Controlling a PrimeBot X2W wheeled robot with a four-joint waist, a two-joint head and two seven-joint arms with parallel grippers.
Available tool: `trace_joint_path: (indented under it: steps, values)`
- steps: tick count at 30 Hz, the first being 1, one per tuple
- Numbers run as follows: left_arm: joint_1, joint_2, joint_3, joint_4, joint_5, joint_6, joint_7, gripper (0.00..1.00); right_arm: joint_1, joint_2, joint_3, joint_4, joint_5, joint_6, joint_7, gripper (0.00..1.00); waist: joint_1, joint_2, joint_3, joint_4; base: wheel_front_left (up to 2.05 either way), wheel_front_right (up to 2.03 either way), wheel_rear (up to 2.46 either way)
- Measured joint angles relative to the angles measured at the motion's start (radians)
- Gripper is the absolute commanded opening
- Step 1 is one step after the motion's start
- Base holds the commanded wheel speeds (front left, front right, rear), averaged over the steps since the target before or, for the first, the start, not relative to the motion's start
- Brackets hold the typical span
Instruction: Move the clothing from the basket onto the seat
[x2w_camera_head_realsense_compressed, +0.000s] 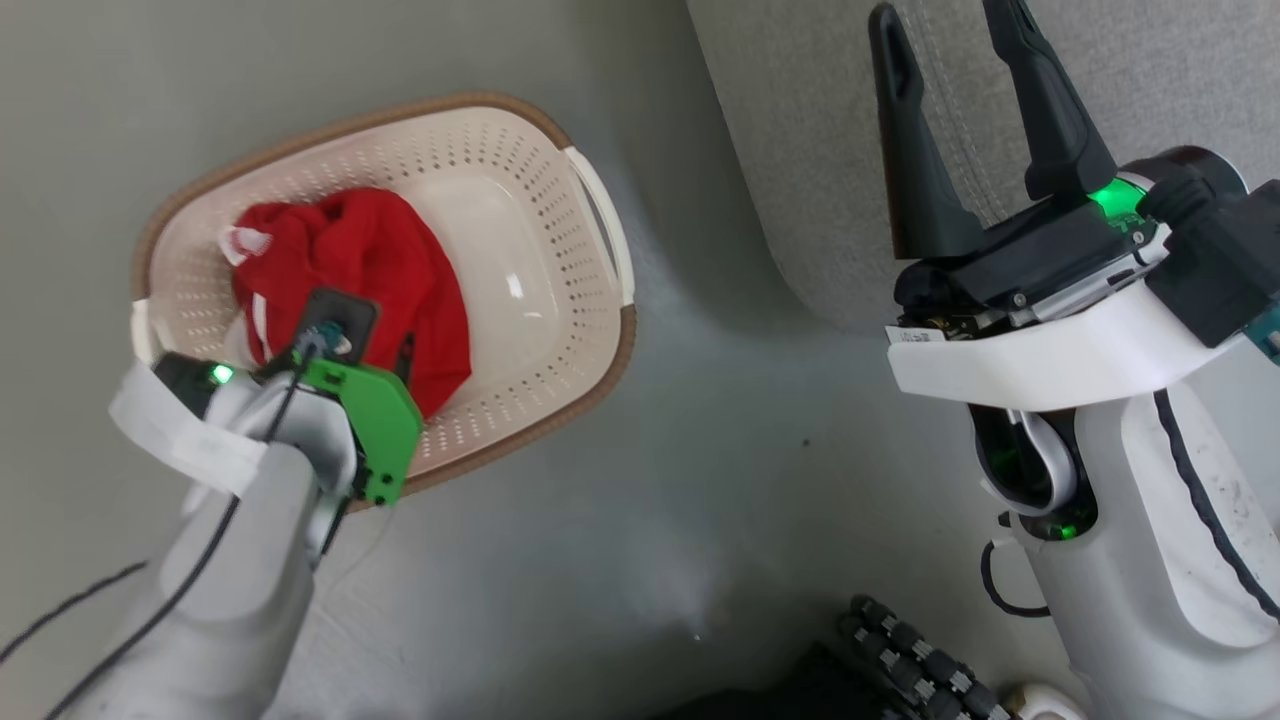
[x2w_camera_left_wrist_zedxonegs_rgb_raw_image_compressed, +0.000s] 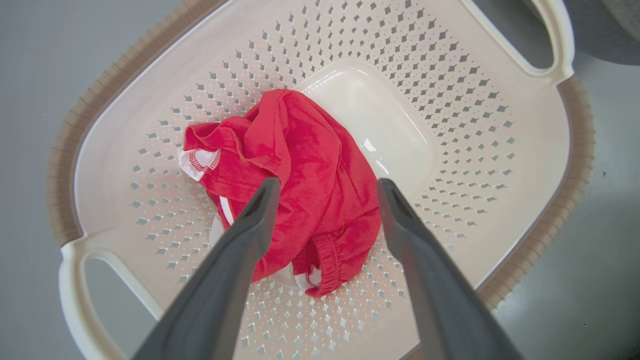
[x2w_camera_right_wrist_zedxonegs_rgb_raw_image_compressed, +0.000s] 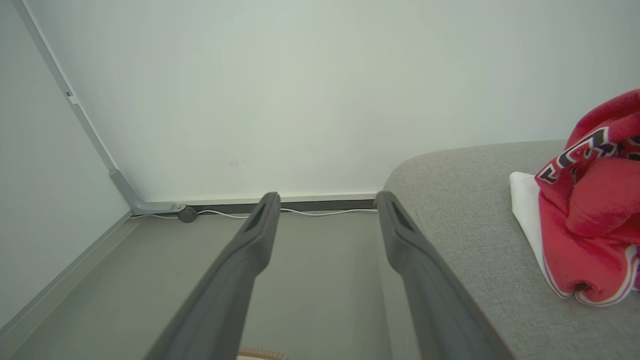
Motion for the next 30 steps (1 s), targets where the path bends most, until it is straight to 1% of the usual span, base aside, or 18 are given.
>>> trace_joint_path:
  steps: [7, 9, 13, 17, 19, 22, 26, 30]
  values:
    - [-0.106, 0.057, 0.014, 0.048, 0.036, -0.008, 0.036, 1.0, -0.04, 0.018, 0.014, -0.012, 0.034, 0.001, -0.036, 1.0, 0.0, 0.0, 0.102, -0.053, 0.0, 0.0, 0.0]
    - [-0.134, 0.082, 0.016, 0.074, 0.048, -0.008, 0.043, 1.0, -0.048, 0.026, 0.02, -0.003, 0.043, 0.001, -0.057, 1.0, 0.0, 0.0, 0.142, -0.077, 0.0, 0.0, 0.0]
    - [-0.158, 0.105, 0.021, 0.111, 0.055, -0.008, 0.054, 1.0, -0.058, 0.032, 0.023, 0.016, 0.052, 0.001, -0.073, 1.0, -0.0001, 0.0, 0.184, -0.112, 0.0, 0.0, 0.0]
    - [-0.184, 0.115, 0.033, 0.146, 0.059, -0.003, 0.055, 1.0, -0.062, 0.034, 0.022, 0.037, 0.053, 0.001, -0.085, 1.0, -0.0001, 0.0, 0.215, -0.143, 0.0, 0.0, 0.0]
    - [-0.193, 0.116, 0.041, 0.163, 0.061, 0.008, 0.063, 1.0, -0.065, 0.034, 0.023, 0.045, 0.055, 0.001, -0.089, 1.0, -0.0001, 0.0, 0.226, -0.155, 0.0, 0.0, 0.0]
    - [-0.204, 0.123, 0.05, 0.195, 0.061, 0.035, 0.078, 1.0, -0.072, 0.035, 0.026, 0.053, 0.062, 0.001, -0.094, 1.0, -0.0001, 0.0, 0.239, -0.168, 0.0, 0.0, 0.0]
    - [-0.219, 0.129, 0.052, 0.232, 0.063, 0.051, 0.099, 1.0, -0.08, 0.037, 0.031, 0.062, 0.073, 0.001, -0.1, 1.0, -0.0001, 0.0, 0.247, -0.177, 0.0, 0.0, 0.0]
    - [-0.234, 0.129, 0.049, 0.267, 0.064, 0.051, 0.124, 1.0, -0.082, 0.038, 0.033, 0.07, 0.078, 0.001, -0.102, 1.0, -0.0002, 0.0, 0.249, -0.179, 0.0, 0.0, 0.0]
